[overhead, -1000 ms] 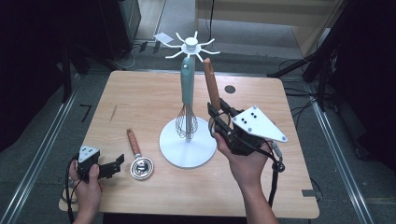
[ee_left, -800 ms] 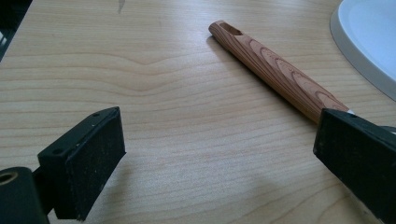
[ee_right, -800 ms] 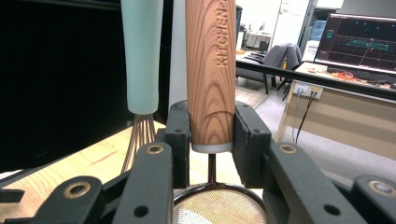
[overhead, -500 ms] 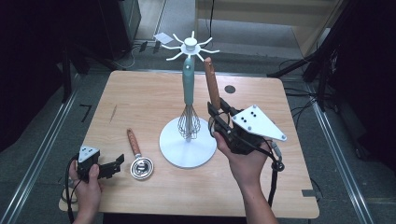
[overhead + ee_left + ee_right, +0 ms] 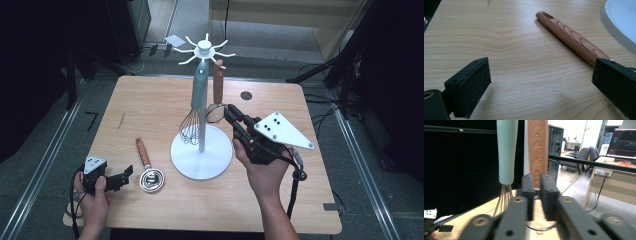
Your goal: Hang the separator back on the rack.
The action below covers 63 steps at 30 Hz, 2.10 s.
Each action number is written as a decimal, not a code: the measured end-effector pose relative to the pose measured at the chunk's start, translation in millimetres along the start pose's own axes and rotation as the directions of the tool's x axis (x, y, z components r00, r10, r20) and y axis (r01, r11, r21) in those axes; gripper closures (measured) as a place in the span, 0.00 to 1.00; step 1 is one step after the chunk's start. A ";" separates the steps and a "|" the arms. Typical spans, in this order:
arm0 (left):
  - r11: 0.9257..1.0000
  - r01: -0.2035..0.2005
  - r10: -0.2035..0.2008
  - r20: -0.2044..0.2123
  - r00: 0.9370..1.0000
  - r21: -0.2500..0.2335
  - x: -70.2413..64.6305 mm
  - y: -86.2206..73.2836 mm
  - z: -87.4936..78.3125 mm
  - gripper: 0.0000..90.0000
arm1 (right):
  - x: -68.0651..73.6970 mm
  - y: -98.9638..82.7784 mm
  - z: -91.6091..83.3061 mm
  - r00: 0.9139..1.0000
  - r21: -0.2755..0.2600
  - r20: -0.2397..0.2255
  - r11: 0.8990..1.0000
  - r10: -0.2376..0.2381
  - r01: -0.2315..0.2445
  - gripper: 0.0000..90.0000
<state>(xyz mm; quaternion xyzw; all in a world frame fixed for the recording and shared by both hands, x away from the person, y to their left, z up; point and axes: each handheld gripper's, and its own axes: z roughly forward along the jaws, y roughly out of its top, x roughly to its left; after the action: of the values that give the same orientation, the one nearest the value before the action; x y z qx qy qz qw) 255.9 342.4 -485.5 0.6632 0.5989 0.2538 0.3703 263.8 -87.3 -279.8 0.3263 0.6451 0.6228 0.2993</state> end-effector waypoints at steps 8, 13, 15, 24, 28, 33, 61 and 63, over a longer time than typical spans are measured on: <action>1.000 0.000 0.000 0.000 1.000 0.001 0.0 0.1 0.0 0.03 | -6.2 3.2 7.0 1.000 -0.011 0.007 1.000 0.014 -0.014 1.00; 1.000 0.000 0.000 0.000 1.000 0.001 0.0 0.1 0.0 0.03 | -10.3 9.7 13.4 0.999 -0.030 0.022 0.999 0.030 -0.030 1.00; 1.000 0.000 0.000 0.001 1.000 0.001 -0.1 0.1 0.1 0.03 | -12.0 13.2 17.1 0.999 -0.034 0.022 0.999 0.026 -0.025 1.00; 1.000 0.000 0.000 0.003 1.000 0.002 -0.2 0.2 0.2 0.03 | -19.2 24.2 32.5 0.998 -0.074 0.052 0.997 0.022 -0.018 1.00; 1.000 0.002 -0.002 0.006 1.000 -0.001 0.3 0.0 0.3 0.03 | -18.0 28.5 39.3 1.000 -0.073 0.024 0.997 0.012 -0.010 1.00; 1.000 0.001 -0.001 0.004 1.000 0.002 -0.1 0.1 0.4 0.03 | -16.4 27.7 40.4 1.000 -0.071 -0.007 0.997 0.016 -0.017 1.00; 1.000 -0.004 0.004 0.003 1.000 0.010 -0.7 -0.3 -0.4 0.03 | 8.5 30.4 40.1 0.998 -0.077 -0.068 0.997 -0.005 0.000 1.00; 1.000 -0.009 0.009 -0.001 1.000 0.012 -1.0 -0.5 -0.9 0.04 | 6.9 28.7 38.8 0.998 -0.073 -0.063 0.997 -0.003 -0.002 1.00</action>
<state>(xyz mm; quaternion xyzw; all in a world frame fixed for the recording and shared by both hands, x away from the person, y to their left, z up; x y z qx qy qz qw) 254.7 341.6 -485.2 0.6677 0.5977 0.2523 0.3650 291.7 -57.8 -252.7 0.2950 0.6313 0.6557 0.2906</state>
